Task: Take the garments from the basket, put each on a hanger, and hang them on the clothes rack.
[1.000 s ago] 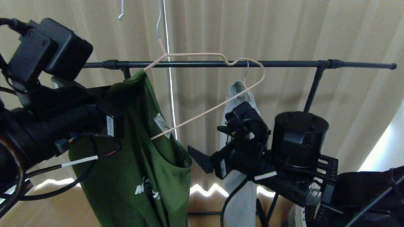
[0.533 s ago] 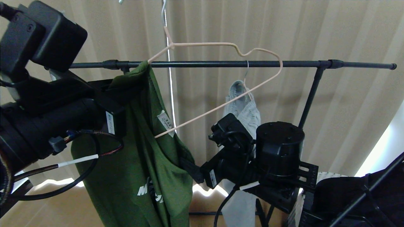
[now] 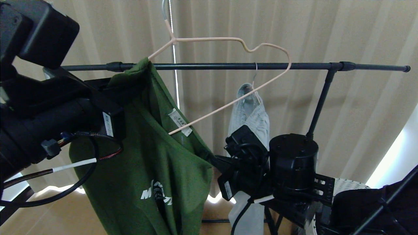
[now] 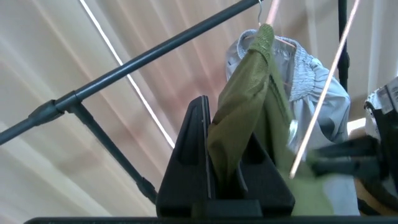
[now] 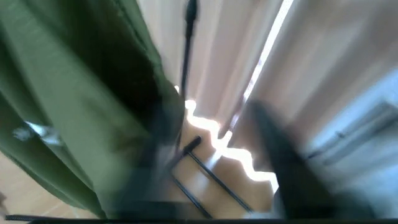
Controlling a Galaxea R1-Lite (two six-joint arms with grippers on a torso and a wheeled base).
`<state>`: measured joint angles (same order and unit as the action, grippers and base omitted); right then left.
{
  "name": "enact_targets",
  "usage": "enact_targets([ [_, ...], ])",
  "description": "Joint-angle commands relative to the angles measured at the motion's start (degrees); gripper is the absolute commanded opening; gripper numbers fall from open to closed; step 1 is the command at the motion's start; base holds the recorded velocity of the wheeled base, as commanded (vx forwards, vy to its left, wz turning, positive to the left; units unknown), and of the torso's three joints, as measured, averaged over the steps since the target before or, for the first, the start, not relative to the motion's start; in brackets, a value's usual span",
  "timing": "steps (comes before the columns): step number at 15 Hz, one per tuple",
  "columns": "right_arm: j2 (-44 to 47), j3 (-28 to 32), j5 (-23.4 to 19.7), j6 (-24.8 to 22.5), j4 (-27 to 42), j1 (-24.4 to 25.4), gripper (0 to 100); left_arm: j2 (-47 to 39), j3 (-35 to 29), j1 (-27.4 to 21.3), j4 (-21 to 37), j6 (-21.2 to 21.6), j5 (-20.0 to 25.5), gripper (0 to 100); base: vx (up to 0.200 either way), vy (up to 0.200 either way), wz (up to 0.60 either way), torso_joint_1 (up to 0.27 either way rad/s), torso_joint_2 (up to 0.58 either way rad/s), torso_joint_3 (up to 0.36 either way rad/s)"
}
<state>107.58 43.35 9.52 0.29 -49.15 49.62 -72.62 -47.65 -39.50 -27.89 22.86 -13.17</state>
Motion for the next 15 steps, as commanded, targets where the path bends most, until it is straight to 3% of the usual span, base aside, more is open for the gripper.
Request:
enact_targets([
  [1, -2.9, -2.0, 0.1, 0.0, 0.1, -2.3, 0, 0.1, 0.3, 0.1, -0.1, 0.1, 0.0, 0, 0.0, 0.0, 0.0, 0.0, 0.0, 0.0],
  [4, -5.5, -2.7, 0.1, 0.0, 0.4, -5.6, 0, 0.3, 1.4, 0.3, 0.1, 0.2, 0.0, 0, 0.0, 0.0, 0.0, 0.0, 0.0, 0.0],
  [5, -7.5, -2.7, 0.1, -0.1, 0.5, -9.3, 0, 0.5, 3.3, 0.4, 0.1, 0.3, -0.1, 0, 0.0, 0.0, 0.0, 0.0, 0.0, 0.0],
  [9, -8.4, -1.0, 0.1, -2.1, 0.2, -16.1, 0, 1.1, 7.1, 0.4, 0.3, 0.3, -0.2, 0, 0.0, 0.0, 0.0, 0.0, 0.0, 0.0],
  [15, -7.7, 4.1, 0.1, -2.1, 0.7, -19.1, 0, 3.0, 13.1, 0.6, 0.3, 2.1, -0.4, 0, 0.0, 0.0, 0.0, 0.0, 0.0, 0.0],
])
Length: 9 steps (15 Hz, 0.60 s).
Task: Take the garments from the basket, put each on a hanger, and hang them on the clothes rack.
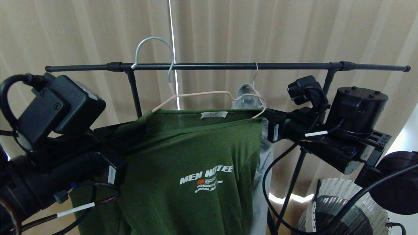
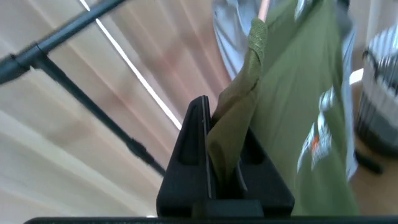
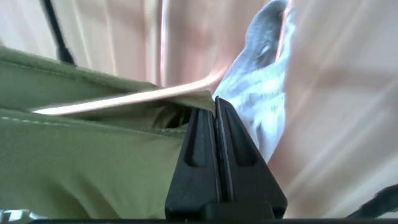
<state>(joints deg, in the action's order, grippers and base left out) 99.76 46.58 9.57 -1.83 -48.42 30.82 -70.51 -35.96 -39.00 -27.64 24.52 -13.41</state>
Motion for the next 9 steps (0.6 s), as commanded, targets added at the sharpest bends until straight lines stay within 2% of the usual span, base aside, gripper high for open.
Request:
enact_targets([
  [1, 0.4, 1.4, 0.1, 0.0, 0.0, -0.3, 0, 1.4, 2.4, 1.0, 0.0, 1.5, -0.1, 0, 0.0, 0.0, 0.0, 0.0, 0.0, 0.0],
  [3, 0.4, 2.6, 0.1, -0.1, 0.2, -0.6, 0, 2.0, 3.6, 3.3, 0.0, 3.7, 0.1, 0, 0.0, 0.0, 0.0, 0.0, 0.0, 0.0],
  [7, 0.3, 3.2, -0.3, -0.1, 0.4, -0.5, 0, 2.1, 5.5, 4.0, 0.0, 4.5, 0.1, 0, 0.0, 0.0, 0.0, 0.0, 0.0, 0.0],
  [9, -0.4, 3.3, -0.6, -0.5, 0.4, 1.7, 0, 1.5, 5.4, 4.6, 0.1, 4.7, -0.3, 0, 0.0, 0.0, 0.0, 0.0, 0.0, 0.0],
])
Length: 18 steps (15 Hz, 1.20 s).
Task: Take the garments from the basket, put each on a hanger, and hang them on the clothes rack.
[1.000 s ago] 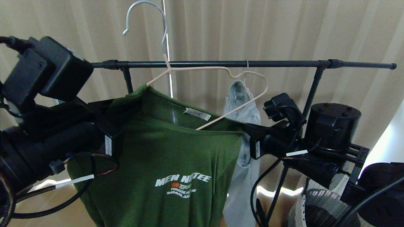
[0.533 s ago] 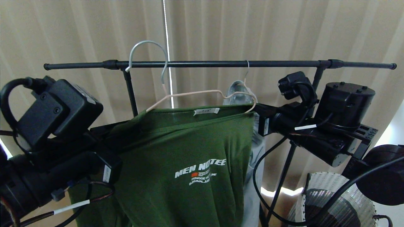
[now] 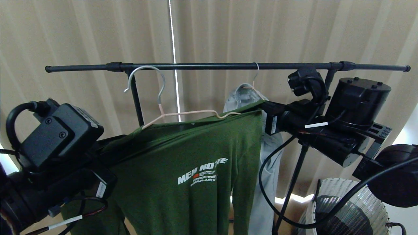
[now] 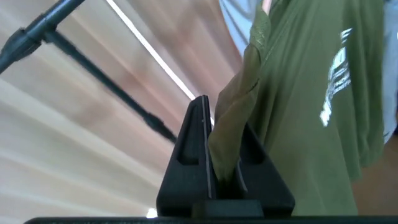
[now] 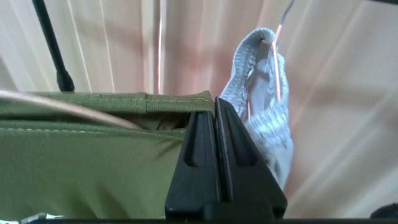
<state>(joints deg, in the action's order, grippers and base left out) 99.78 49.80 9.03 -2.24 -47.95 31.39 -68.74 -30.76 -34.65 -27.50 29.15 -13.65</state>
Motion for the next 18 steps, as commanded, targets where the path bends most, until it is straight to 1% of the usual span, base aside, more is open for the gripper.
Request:
enact_targets([
  [1, -0.6, 0.6, -0.1, -1.4, 0.0, 2.5, 0, -0.3, 0.3, 1.0, 0.2, 0.5, -0.1, 0, 0.0, 0.0, 0.0, 0.0, 0.0, 0.0],
  [3, -0.6, 1.5, -0.2, -3.2, 0.0, 4.5, 0, -1.0, 1.4, 1.1, 0.2, 1.8, -0.1, 0, 0.0, 0.0, 0.0, 0.0, 0.0, 0.0],
  [5, -0.8, 1.8, -0.2, -3.5, 0.0, 6.9, 0, -1.9, 1.2, 1.2, 0.1, 1.7, -0.4, 0, 0.0, 0.0, 0.0, 0.0, 0.0, 0.0],
  [6, -1.2, 1.7, -0.2, -3.4, 0.0, 7.5, 0, -2.2, 1.0, 1.3, 0.0, 1.8, -0.9, 0, 0.0, 0.0, 0.0, 0.0, 0.0, 0.0],
  [7, -2.2, 0.8, -0.2, -3.5, 0.7, 9.0, 0, -2.7, 0.6, 1.7, -0.1, 1.7, -3.0, 0, 0.0, 0.0, 0.0, 0.0, 0.0, 0.0],
  [8, -3.1, 0.1, -0.2, -3.5, 1.0, 9.6, 0, -3.2, 0.3, 1.8, -0.3, 1.6, -3.7, 0, 0.0, 0.0, 0.0, 0.0, 0.0, 0.0],
  [11, -4.3, -2.6, -0.2, -3.5, 2.6, 9.6, 0, -3.2, -0.5, 1.8, -0.4, 1.1, -3.7, 0, 0.0, 0.0, 0.0, 0.0, 0.0, 0.0],
  [12, -4.5, -3.0, -0.2, -3.5, 2.7, 9.6, 100, -3.2, -0.5, 1.8, -0.4, 1.1, -3.7, 0, 0.0, 0.0, 0.0, 0.0, 0.0, 0.0],
  [14, -5.6, -5.6, -0.1, -4.7, 2.3, 9.6, 100, -2.9, -0.8, 1.7, -0.6, 0.7, -3.5, 0, 0.0, 0.0, 0.0, 0.0, 0.0, 0.0],
  [16, -7.1, -9.3, -0.2, -6.1, 2.2, 11.0, 100, -3.0, -0.9, 1.7, -2.2, 0.7, -3.1, 0, 0.0, 0.0, 0.0, 0.0, 0.0, 0.0],
  [18, -8.2, -11.4, -0.9, -8.7, 2.2, 11.1, 100, -3.1, -0.2, 1.4, -3.6, 1.0, -1.4, 0, 0.0, 0.0, 0.0, 0.0, 0.0, 0.0],
])
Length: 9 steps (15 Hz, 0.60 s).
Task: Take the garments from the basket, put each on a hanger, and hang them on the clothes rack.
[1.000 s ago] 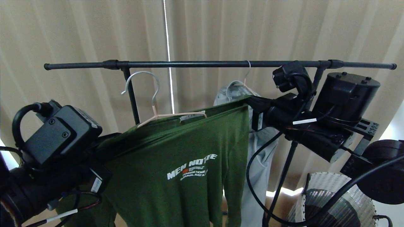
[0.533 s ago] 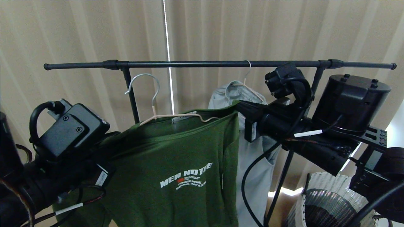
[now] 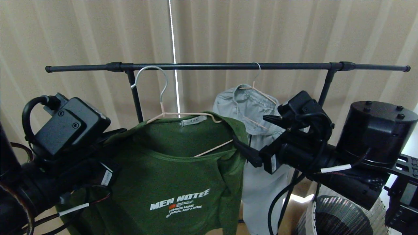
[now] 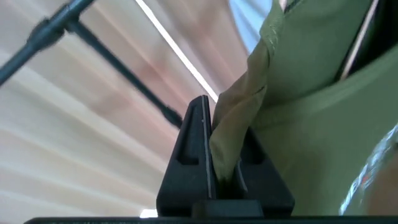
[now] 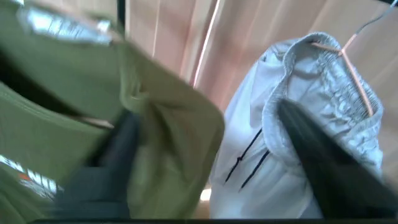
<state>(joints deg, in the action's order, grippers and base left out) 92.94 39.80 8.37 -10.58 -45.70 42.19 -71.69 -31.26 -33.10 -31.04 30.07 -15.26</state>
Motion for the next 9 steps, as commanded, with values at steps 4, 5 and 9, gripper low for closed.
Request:
enact_targets([
  [4, -2.4, -0.6, -4.0, -4.3, 0.0, 0.3, 100, -0.2, -0.1, -0.1, -0.1, 0.4, 3.8, 0, 0.0, 0.0, 0.0, 0.0, 0.0, 0.0],
  [5, -1.8, 0.8, -4.0, -5.2, 0.0, 0.3, 100, 0.0, 0.3, -0.2, -0.2, 0.4, 6.7, 0, 0.0, 0.0, 0.0, 0.0, 0.0, 0.0],
  [9, 0.5, 3.8, -3.9, -6.3, 0.2, 0.3, 100, 0.1, 0.3, -0.2, -0.3, 2.9, 12.7, 0, 0.0, 0.0, 0.0, 0.0, 0.0, 0.0],
])
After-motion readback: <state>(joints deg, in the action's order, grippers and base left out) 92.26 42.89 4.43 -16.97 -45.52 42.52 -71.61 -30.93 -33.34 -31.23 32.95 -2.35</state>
